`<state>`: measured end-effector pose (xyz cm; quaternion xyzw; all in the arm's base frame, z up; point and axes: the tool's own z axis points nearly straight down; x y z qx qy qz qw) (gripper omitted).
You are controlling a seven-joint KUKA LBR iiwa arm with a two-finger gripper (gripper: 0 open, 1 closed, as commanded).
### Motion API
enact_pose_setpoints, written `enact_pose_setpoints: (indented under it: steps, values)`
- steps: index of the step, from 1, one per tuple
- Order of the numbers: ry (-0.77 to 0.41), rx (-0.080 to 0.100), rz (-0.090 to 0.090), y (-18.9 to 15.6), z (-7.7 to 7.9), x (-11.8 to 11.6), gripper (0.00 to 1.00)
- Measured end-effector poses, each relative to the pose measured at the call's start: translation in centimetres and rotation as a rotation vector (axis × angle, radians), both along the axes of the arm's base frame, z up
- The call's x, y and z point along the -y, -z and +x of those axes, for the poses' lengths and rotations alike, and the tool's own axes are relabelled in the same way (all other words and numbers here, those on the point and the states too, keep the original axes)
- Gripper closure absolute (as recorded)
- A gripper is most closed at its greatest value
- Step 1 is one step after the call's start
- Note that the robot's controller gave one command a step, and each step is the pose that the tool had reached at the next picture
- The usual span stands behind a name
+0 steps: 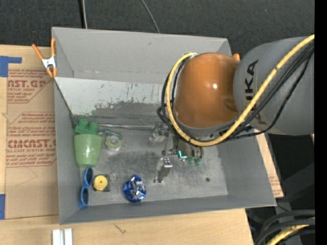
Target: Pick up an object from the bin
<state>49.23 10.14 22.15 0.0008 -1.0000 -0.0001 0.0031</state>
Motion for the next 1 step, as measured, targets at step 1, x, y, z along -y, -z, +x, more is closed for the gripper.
enact_pose_setpoints:
  steps: [1]
  values:
    - [-0.481,0.030,0.000,14.62,-0.56,-3.93,0.00]
